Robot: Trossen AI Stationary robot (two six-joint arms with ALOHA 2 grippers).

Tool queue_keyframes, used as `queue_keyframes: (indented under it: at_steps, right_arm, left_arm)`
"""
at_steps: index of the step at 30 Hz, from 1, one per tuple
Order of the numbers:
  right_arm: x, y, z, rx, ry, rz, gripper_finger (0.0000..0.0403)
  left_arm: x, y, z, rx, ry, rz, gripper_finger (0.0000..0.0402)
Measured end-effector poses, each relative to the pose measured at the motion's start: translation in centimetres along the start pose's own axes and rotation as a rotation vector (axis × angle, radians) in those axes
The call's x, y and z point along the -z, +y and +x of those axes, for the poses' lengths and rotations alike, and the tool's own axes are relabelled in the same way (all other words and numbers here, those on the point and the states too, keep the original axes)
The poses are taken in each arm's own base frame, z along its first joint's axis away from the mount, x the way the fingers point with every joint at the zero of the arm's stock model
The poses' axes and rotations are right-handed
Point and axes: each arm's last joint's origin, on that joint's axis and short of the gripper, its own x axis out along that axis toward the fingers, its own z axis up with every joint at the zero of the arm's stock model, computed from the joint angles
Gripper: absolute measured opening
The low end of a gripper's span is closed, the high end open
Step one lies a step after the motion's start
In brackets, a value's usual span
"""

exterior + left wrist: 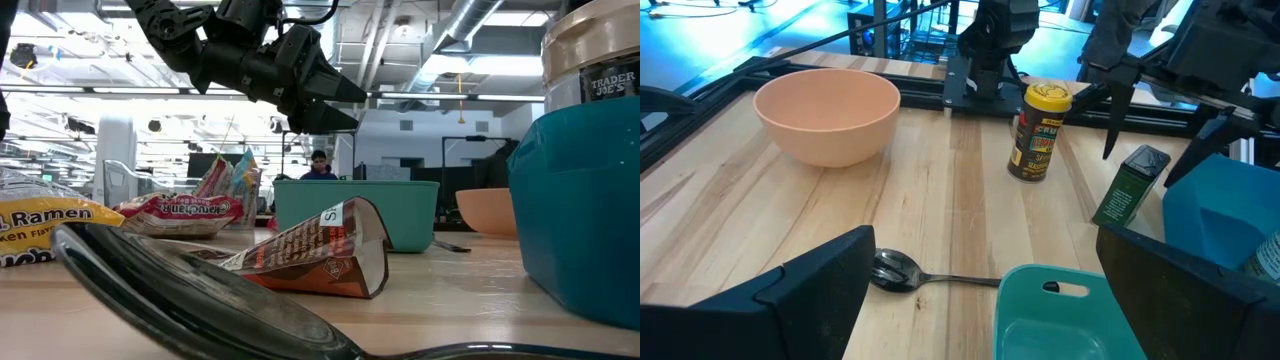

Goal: Pick & Place Food Item
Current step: Put the black seasoning can into the blue bin

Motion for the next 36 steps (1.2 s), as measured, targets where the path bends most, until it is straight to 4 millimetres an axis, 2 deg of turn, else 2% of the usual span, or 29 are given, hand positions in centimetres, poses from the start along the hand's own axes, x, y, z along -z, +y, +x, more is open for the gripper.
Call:
queue_keyframes:
  at_steps: [6,12,29,32,36]
  right_arm:
    - [0.4,-0.4,1.2,-0.005,-0.002,0.014,0.0281]
    - [0.4,-0.4,1.3,-0.008,-0.002,0.029,0.0275]
    - [0.5,-0.4,1.3,-0.005,0.003,0.044,0.0137]
    - [0.5,-0.4,1.3,-0.005,0.003,0.044,0.0126]
    - [0.5,-0.4,1.3,-0.005,0.003,0.043,0.0132]
  left_arm:
    - [0.0,0.0,0.0,0.0,0.0,0.0,0.0374]
    - [0.0,0.0,0.0,0.0,0.0,0.0,0.0374]
    - [0.0,0.0,0.0,0.0,0.0,0.0,0.0374]
    - [0.0,0.0,0.0,0.0,0.0,0.0,0.0374]
    - [0.0,0.0,0.0,-0.001,0.0,0.0,0.0374]
